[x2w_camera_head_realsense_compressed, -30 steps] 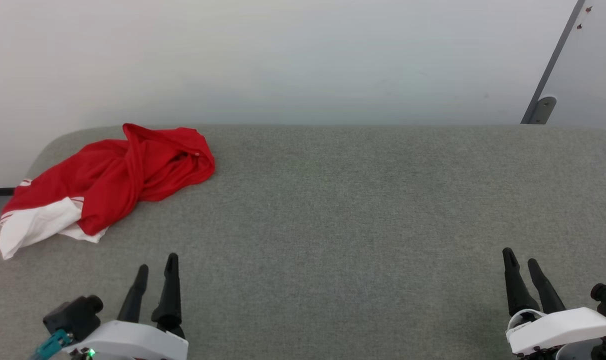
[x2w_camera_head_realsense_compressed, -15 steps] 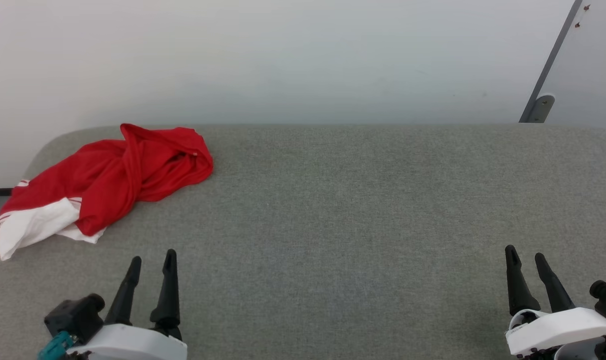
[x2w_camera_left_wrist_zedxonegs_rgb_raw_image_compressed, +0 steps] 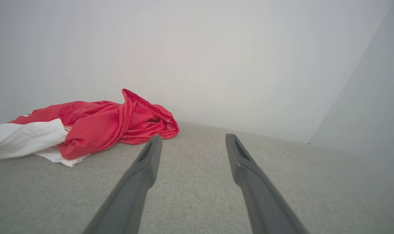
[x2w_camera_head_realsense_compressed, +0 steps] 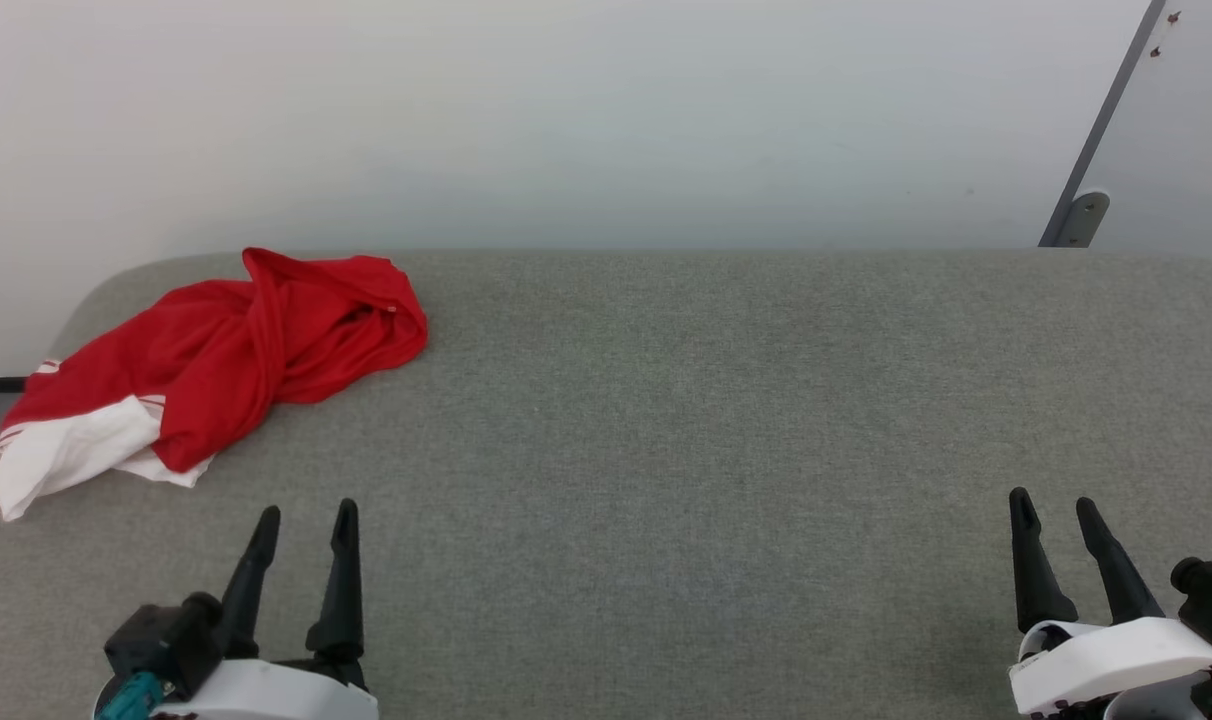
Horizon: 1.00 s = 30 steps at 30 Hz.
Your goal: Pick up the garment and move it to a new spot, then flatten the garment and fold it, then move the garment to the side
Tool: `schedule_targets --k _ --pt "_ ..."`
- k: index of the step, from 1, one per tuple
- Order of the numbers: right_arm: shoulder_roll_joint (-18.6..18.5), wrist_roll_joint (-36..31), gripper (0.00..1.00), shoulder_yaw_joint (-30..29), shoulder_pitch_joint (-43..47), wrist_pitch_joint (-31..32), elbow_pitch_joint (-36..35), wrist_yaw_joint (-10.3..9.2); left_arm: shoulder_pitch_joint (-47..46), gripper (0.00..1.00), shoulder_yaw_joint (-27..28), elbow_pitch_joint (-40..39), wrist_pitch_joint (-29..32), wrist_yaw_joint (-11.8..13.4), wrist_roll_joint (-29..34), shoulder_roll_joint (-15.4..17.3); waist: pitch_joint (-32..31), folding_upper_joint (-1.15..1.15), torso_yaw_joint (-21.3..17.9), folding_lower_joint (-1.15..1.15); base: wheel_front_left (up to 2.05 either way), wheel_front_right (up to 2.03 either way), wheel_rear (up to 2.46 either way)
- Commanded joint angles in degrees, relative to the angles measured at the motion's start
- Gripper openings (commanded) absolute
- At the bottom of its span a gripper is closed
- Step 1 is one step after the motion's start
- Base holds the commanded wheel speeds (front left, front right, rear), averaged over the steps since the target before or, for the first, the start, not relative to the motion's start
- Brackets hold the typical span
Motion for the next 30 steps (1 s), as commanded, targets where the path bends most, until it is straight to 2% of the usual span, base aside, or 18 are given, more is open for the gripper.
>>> schedule_targets --k 1,30 --pt "-0.38 -1.30 1.00 0.09 -0.04 -0.59 -0.51 -0.06 0.16 1.00 0.15 -0.62 -0.38 -0.45 1.47 0.05 0.00 0.00 -0.01 -0.01 0.00 0.00 0.00" --pt "-0.88 -13.78 1.00 -0.35 0.71 -3.98 -1.54 -0.07 2.04 1.00 1.18 -2.22 -3.70 -2.35 12.47 -0.76 -0.42 0.00 -0.35 -0.01 0.00 0.00 0.00"
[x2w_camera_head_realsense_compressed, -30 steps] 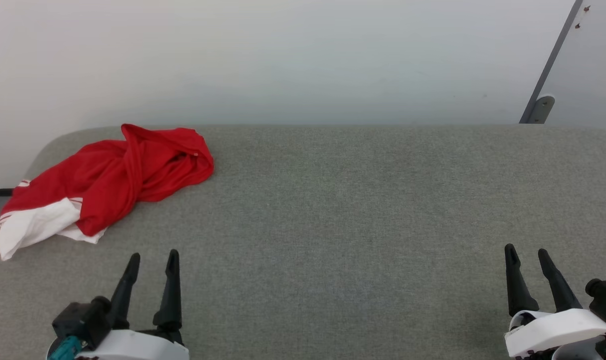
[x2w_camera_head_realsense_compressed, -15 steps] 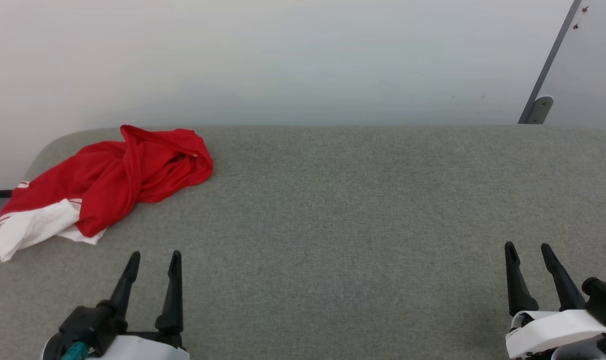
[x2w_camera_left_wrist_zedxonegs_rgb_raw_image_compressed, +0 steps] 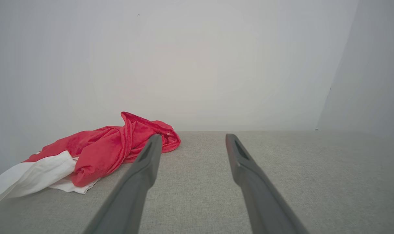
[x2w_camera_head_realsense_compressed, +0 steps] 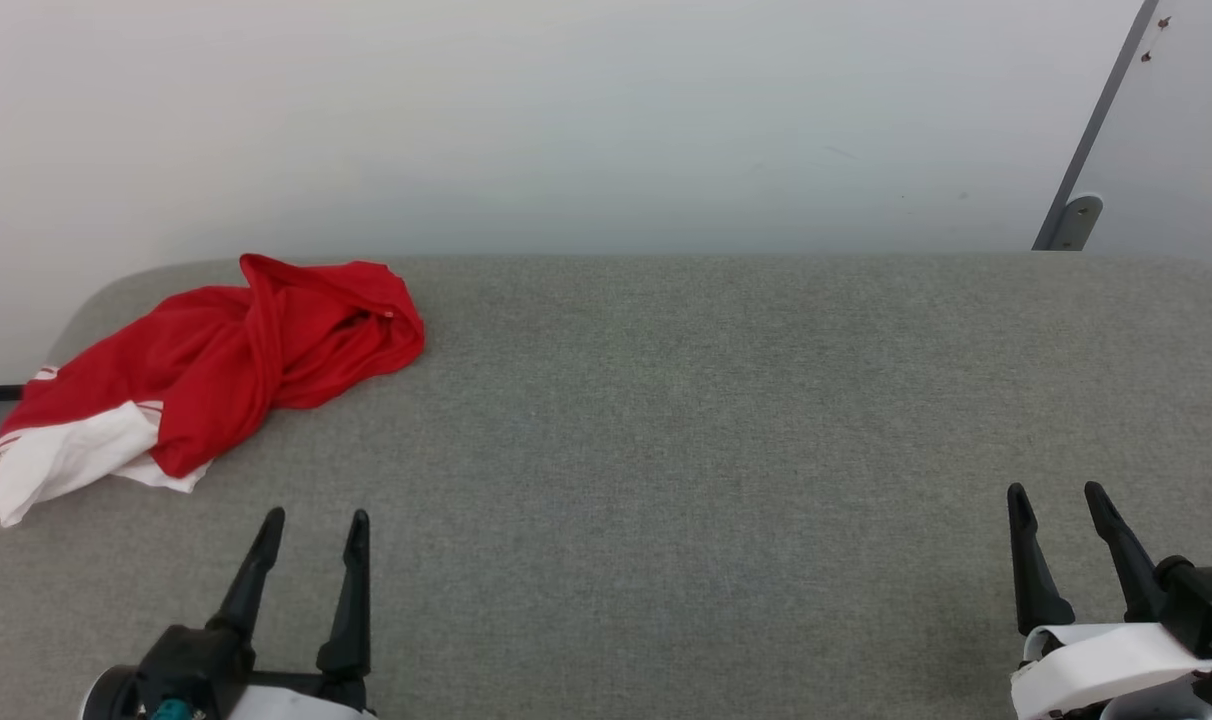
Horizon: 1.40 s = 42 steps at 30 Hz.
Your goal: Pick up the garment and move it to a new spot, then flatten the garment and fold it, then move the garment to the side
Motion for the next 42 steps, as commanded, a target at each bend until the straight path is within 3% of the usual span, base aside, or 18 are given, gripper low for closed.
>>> schedule_targets --k 1,13,21,42 --pt "-0.32 -1.24 1.00 -0.16 0.39 -0.54 -0.23 -0.07 0.21 1.00 0.16 -0.34 -0.51 -0.29 0.98 -0.01 -0.02 0.00 -0.03 0.00 0.00 0.00 0.00" --pt "-0.33 -2.65 1.00 -0.12 0.71 -1.04 -0.64 -0.08 0.52 1.00 0.36 0.24 -0.81 -0.58 0.63 -0.10 -0.34 0.00 0.23 0.00 0.00 0.00 0.00" --pt "-0.68 -2.08 1.00 0.71 1.18 -1.13 -0.82 -0.08 0.46 1.00 0.98 1.33 -0.81 -0.61 -1.19 -0.02 -1.03 0.00 2.47 0.00 0.00 0.00 0.00" --pt "-1.03 1.71 1.00 10.81 -0.60 -1.25 2.06 -0.08 1.70 1.00 7.85 2.35 0.89 2.07 -5.53 0.35 -6.39 0.00 20.34 0.00 0.00 0.00 0.00"
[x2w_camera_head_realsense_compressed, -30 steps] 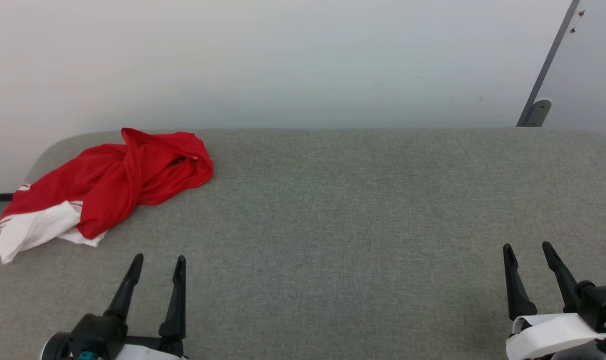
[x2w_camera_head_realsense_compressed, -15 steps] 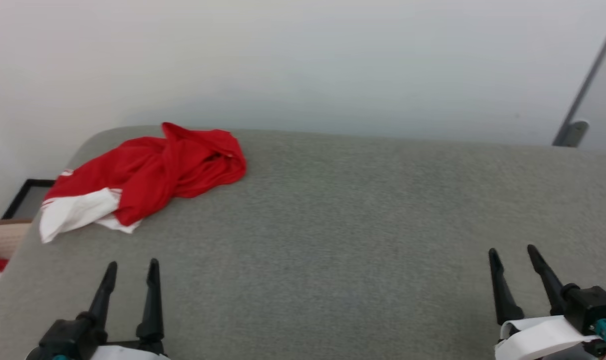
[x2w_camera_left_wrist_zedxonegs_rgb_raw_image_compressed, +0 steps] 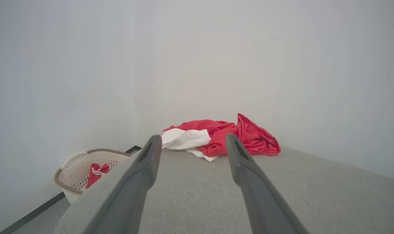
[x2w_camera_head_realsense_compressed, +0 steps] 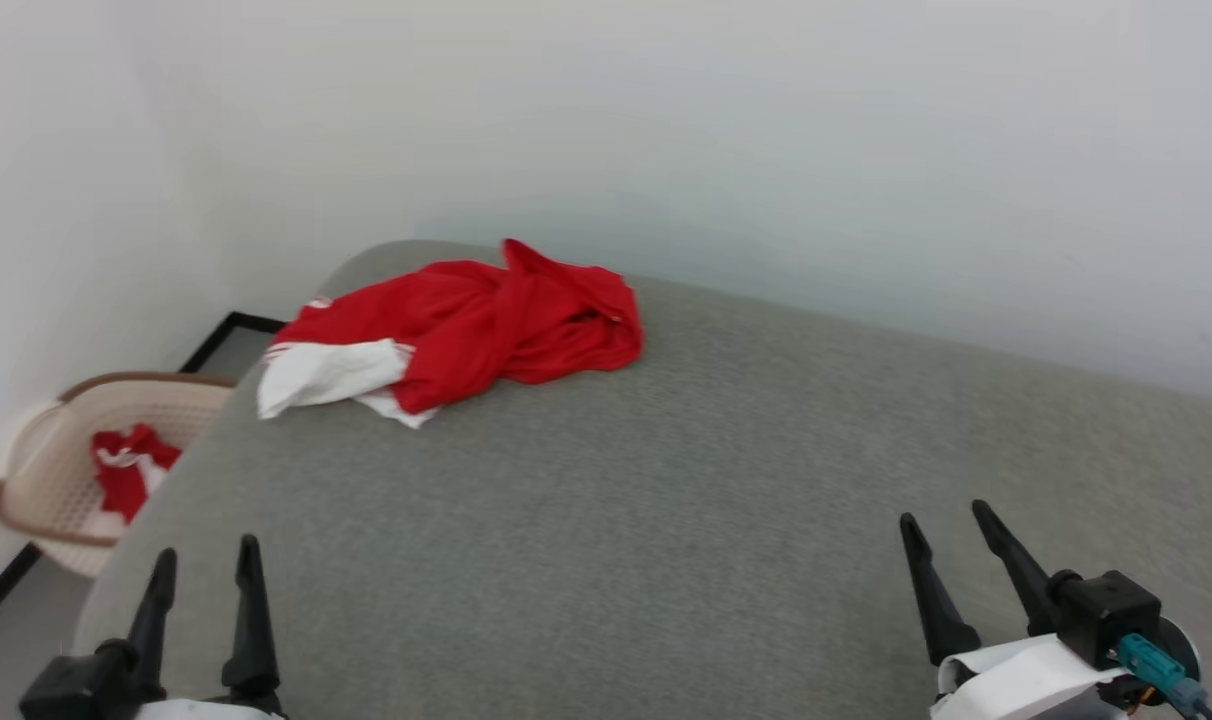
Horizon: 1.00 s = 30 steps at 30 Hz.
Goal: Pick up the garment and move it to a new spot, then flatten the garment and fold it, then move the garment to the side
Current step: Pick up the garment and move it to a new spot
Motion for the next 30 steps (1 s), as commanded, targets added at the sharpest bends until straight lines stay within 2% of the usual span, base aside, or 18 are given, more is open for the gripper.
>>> schedule_targets --k 1,7,13,22,30 --pt "0.26 0.39 1.00 0.39 -0.17 -0.30 0.22 -0.08 0.42 1.00 0.18 -0.29 0.23 0.29 -0.46 -0.04 -1.81 0.00 3.97 0.00 0.00 0.00 0.00" --pt "0.31 0.72 1.00 1.20 -0.77 -0.47 1.02 -0.08 0.36 1.00 0.58 -0.84 1.84 0.06 -2.19 0.33 -1.92 0.00 5.87 0.00 0.00 0.00 0.00" --pt "-0.24 0.65 1.00 0.38 -0.44 -0.48 1.28 -0.08 -2.50 1.00 0.11 0.04 4.26 -0.83 -4.69 1.78 -0.77 0.00 4.99 0.00 0.00 0.00 0.00" --pt "-1.44 -0.54 1.00 -0.56 -1.66 0.22 -0.05 -0.08 -11.85 1.00 -0.69 4.36 10.14 -2.13 -9.79 7.39 3.32 0.00 -0.25 0.00 0.00 0.00 0.00" --pt "-2.86 -1.84 1.00 -1.97 -4.81 1.67 -3.35 -0.08 -24.59 1.00 -2.12 9.83 16.59 -2.55 -15.90 14.74 12.15 0.00 -6.44 0.00 0.00 0.00 0.00"
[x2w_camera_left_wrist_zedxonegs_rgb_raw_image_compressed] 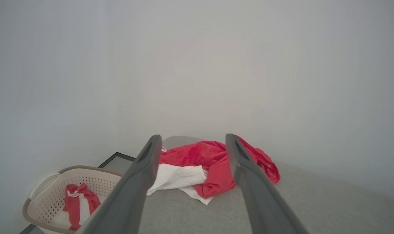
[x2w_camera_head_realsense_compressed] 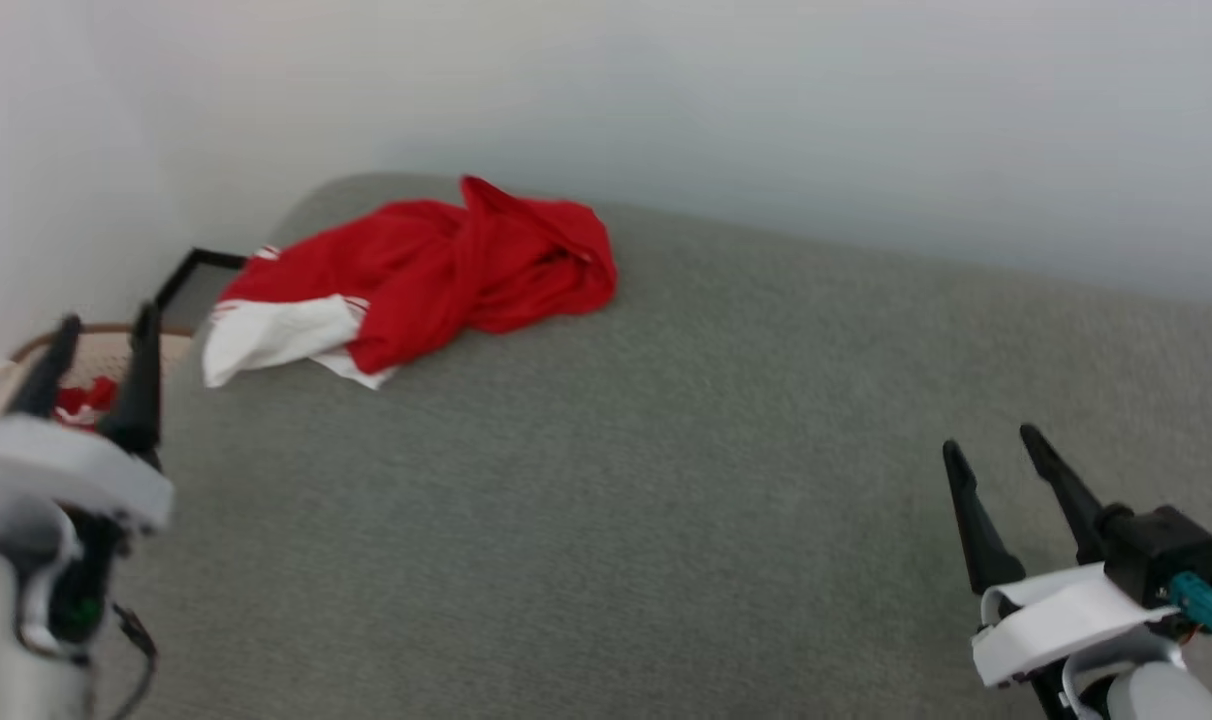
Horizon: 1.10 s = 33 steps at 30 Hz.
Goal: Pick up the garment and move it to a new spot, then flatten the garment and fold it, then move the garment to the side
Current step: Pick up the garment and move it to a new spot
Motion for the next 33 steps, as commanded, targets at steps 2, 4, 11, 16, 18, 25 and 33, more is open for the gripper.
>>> schedule_targets --k 2,4,11,16,18,25,33 --pt "-0.28 -0.80 1.00 -0.33 -1.62 0.27 -0.93 -0.08 -3.74 1.00 -1.05 2.21 1.98 -0.21 -1.63 1.97 7.50 0.00 -6.20 0.00 0.00 0.00 0.00" --pt "-0.25 -1.21 1.00 -0.45 -2.48 0.35 -1.54 -0.08 -6.83 1.00 -1.97 4.37 3.47 -0.24 -2.87 3.95 9.65 0.00 -7.66 0.00 0.00 0.00 0.00" --pt "0.22 -2.20 1.00 -1.21 -4.89 0.50 -3.52 -0.08 -15.82 1.00 -6.85 13.83 7.27 -0.26 -6.94 9.22 16.49 0.00 -11.88 0.00 0.00 0.00 0.00" --pt "0.28 -2.90 1.00 -1.54 -6.46 0.60 -4.73 -0.08 -22.44 1.00 -10.86 20.57 9.57 -0.26 -9.00 12.07 21.15 0.00 -13.78 0.00 0.00 0.00 0.00" --pt "0.37 -3.30 1.00 -1.47 -7.14 0.70 -5.21 -0.08 -25.35 1.00 -12.13 23.78 10.79 -0.26 -9.54 13.09 23.13 0.00 -14.54 0.00 0.00 0.00 0.00" --pt "0.52 -4.13 1.00 -1.94 -8.87 1.25 -7.48 -0.08 -33.44 1.00 -15.78 33.09 15.19 -0.26 -10.97 15.38 28.97 0.00 -16.50 0.00 0.00 0.00 0.00" --pt "0.91 -5.22 1.00 -3.04 -8.27 2.24 -10.88 -0.08 -40.26 1.00 -20.44 43.09 20.69 -0.27 -11.63 15.04 34.41 0.00 -17.02 0.00 0.00 0.00 0.00"
